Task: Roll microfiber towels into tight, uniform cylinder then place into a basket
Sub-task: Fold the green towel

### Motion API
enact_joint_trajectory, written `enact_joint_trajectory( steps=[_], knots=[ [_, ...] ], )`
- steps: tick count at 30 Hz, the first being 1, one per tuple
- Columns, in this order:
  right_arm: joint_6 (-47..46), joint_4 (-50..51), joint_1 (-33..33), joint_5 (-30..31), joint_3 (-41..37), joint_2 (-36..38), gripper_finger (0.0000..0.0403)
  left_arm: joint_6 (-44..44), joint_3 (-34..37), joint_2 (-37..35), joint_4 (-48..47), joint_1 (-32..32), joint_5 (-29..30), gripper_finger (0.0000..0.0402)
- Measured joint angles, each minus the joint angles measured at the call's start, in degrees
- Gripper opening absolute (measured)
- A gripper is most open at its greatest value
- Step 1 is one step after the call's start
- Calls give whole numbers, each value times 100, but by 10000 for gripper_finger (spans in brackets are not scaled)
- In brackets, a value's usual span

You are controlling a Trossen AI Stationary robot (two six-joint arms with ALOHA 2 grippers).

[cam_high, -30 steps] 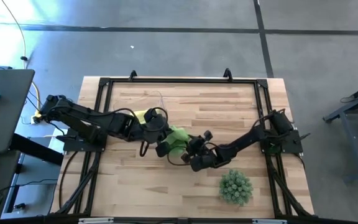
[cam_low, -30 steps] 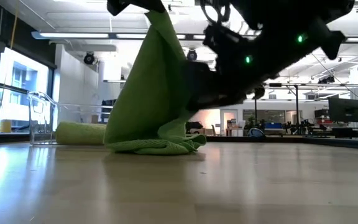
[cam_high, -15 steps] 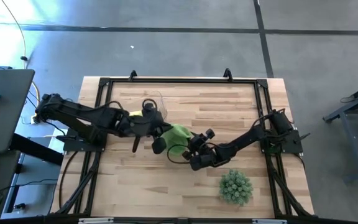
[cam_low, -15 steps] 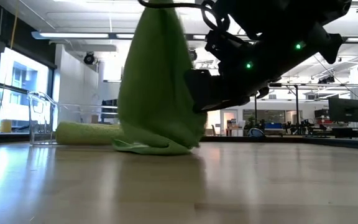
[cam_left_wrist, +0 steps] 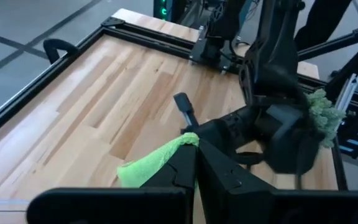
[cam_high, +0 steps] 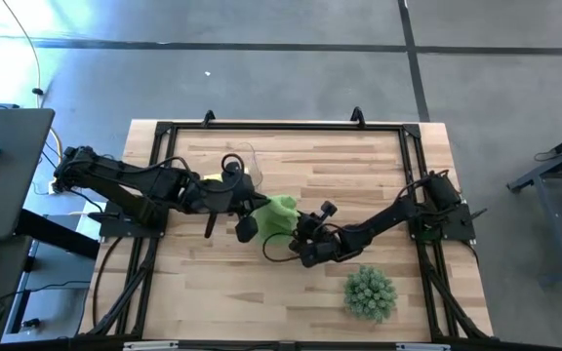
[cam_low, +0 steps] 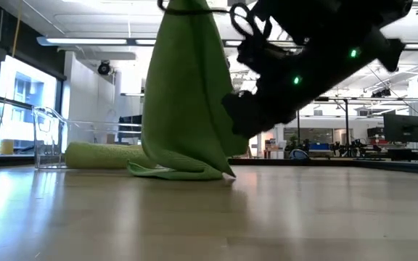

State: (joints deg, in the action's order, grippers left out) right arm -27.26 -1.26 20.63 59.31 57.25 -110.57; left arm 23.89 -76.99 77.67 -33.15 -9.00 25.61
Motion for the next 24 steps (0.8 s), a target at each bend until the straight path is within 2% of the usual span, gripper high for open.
enact_joint_trajectory(
  steps=[6, 11, 16, 18, 24],
  knots=[
    [924, 217, 236, -611, 2, 961, 4, 90, -8, -205, -46, -21, -231, 0],
    [1372, 600, 445, -1627, 11, 2071, 1, 395, -6, -335, -458, -21, -431, 0],
    [747, 1319, 637, -2928, 13, 3164, 1, 1029, 134, -351, -1094, -117, -1058, 0],
    [397, 1490, 705, -3379, 13, 3464, 1, 1192, 327, -315, -1070, -224, -1181, 1],
    [-820, 1766, 789, -4447, 13, 3572, 0, 1360, 995, -227, -587, -542, -980, 10]
  ],
)
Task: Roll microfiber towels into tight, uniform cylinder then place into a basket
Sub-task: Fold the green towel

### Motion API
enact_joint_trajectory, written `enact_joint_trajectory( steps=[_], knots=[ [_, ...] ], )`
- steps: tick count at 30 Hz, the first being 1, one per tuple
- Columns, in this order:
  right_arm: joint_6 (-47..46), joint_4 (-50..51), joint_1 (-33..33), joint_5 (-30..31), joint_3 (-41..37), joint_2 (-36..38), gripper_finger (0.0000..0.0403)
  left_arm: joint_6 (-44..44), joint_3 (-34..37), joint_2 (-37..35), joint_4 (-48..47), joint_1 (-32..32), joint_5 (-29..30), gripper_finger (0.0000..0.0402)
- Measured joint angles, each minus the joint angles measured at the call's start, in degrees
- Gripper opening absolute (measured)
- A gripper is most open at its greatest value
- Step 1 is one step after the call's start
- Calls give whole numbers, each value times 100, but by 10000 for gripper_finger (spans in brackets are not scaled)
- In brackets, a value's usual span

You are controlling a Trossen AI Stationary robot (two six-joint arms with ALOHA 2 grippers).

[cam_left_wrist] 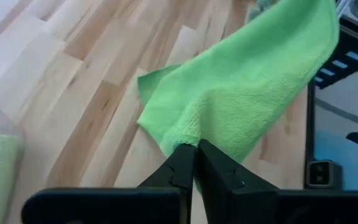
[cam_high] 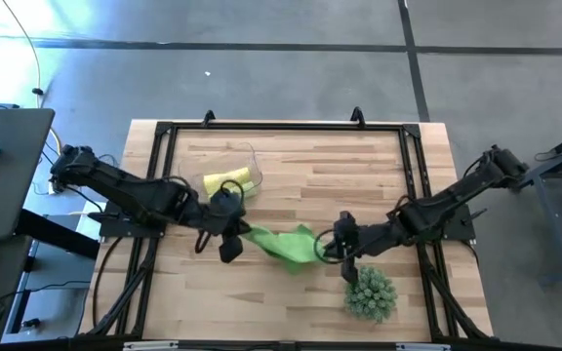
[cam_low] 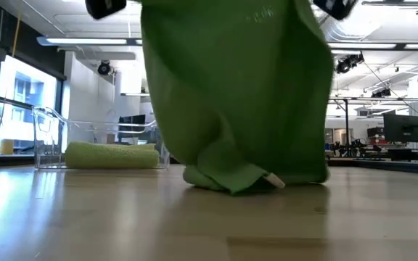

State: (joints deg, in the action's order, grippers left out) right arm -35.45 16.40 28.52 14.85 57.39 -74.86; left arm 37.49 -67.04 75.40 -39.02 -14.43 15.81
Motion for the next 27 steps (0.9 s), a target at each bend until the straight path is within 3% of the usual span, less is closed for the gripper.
enact_joint_trajectory(
  steps=[5, 10, 16, 21, 27],
  knots=[
    [-460, 363, -55, -674, -4, -560, 0, -63, 619, 187, 827, -192, 176, 30],
    [-354, 451, -261, -1187, -4, -1132, 0, -411, 1031, 510, 1021, -257, 529, 61],
    [-285, 654, -637, -1587, -13, -1716, 0, -1642, 1048, 869, 1108, -263, 1218, 107],
    [-171, 613, -940, -1946, -13, -1978, 0, -2931, 1028, 1046, 1894, -392, 943, 133],
    [-159, 481, -1172, -2084, -9, -1949, 0, -3398, 1041, 1750, 3201, -482, 872, 146]
  ],
)
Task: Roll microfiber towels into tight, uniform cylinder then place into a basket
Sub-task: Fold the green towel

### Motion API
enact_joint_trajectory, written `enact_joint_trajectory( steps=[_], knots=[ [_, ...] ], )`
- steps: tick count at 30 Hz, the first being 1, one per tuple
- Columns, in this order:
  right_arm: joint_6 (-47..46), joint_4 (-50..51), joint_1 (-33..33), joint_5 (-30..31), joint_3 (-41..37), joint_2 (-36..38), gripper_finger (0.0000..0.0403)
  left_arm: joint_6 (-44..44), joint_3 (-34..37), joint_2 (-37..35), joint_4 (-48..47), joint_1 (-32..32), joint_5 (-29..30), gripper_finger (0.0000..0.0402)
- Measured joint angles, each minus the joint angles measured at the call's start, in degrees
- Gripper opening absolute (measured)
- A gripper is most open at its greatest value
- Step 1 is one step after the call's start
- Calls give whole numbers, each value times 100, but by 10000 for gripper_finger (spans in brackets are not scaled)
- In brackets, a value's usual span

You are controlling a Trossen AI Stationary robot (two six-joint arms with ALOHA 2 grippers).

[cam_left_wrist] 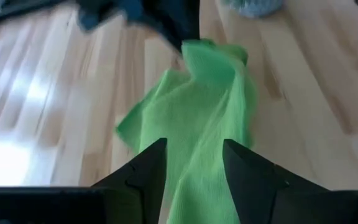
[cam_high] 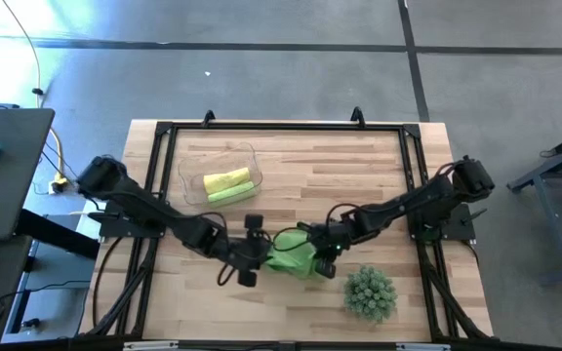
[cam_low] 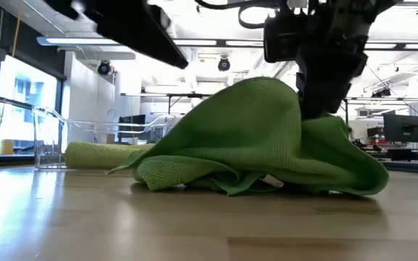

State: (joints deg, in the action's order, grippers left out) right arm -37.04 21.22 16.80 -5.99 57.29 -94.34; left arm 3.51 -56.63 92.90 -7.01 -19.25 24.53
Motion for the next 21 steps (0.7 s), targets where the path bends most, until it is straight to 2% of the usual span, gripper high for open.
enact_joint_trajectory(
  steps=[8, 16, 21],
  knots=[
    [-4, 89, -155, -215, 7, 87, 0, -166, -4, 806, 901, -33, -87, 148],
    [7, 208, -380, -222, 5, 157, 0, 30, -3, 1023, 900, -109, -55, 147],
    [106, 238, -473, -222, 5, 220, 0, 43, -3, 1028, 678, -133, 272, 147]
  ],
)
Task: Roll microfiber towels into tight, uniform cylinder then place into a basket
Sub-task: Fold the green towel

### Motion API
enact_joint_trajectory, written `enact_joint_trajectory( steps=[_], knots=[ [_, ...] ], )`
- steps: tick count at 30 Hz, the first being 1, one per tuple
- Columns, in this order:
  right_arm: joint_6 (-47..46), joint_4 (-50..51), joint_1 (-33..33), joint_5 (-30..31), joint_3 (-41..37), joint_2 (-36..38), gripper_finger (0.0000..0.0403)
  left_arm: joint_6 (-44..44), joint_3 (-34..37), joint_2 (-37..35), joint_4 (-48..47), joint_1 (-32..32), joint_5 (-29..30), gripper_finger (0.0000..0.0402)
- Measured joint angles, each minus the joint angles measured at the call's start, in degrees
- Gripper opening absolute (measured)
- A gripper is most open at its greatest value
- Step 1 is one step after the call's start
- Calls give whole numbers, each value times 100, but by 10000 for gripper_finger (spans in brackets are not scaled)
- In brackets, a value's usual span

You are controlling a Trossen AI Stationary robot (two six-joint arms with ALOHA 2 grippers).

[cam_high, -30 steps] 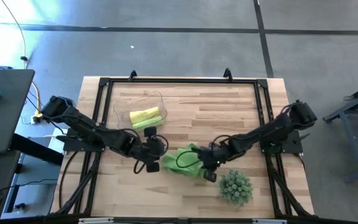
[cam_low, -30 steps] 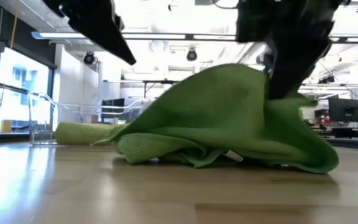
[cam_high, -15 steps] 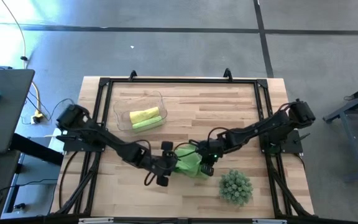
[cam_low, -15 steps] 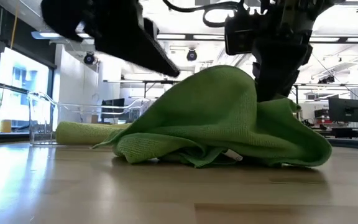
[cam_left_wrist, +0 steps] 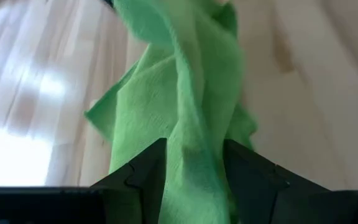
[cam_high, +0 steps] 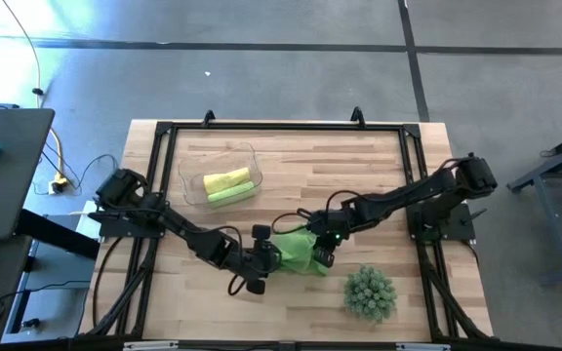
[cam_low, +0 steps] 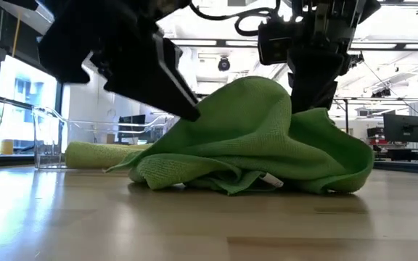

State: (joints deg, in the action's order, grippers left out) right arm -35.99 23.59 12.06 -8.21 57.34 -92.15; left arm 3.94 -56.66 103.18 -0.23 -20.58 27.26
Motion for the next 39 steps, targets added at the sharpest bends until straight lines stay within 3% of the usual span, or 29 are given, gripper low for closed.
enact_joint_trajectory(
  steps=[16, 24, 32, 39],
  knots=[
    [46, 88, -19, 15, 0, 271, 0, 1499, 1, 66, -1873, -181, 392, 140],
    [68, 82, -19, 24, 0, 283, 0, 1701, 0, 66, -2100, -225, 447, 90],
    [153, 40, -19, 39, 0, 371, 0, 1695, 2, 66, -2098, -190, 687, 8],
    [740, 55, 26, 156, 0, 862, 0, 1496, -245, -141, -2443, -190, 870, 3]
  ],
)
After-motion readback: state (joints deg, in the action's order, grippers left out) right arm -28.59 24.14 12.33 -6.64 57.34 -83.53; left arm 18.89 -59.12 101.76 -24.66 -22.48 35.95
